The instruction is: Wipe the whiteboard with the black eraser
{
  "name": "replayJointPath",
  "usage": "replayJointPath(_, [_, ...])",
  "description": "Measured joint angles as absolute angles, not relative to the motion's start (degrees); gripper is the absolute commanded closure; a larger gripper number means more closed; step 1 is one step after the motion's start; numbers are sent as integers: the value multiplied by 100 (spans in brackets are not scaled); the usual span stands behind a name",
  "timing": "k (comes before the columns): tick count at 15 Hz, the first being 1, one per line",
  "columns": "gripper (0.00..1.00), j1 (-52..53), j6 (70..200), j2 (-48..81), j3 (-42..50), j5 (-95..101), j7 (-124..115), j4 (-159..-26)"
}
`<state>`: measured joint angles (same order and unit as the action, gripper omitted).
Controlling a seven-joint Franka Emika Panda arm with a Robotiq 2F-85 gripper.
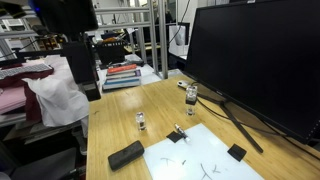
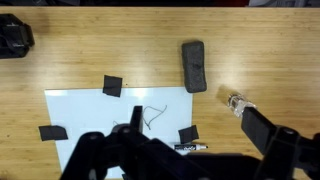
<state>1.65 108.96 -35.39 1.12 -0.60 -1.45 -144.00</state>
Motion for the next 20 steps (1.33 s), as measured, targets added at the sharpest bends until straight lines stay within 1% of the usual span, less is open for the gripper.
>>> replayJointPath(5, [0, 198, 10905, -3328, 112, -176, -116, -14506])
replayJointPath(11, [0, 425, 11312, -2310, 80, -419, 74, -14623])
replayJointPath(20, [0, 447, 11339, -2192, -15, -418, 92, -14599])
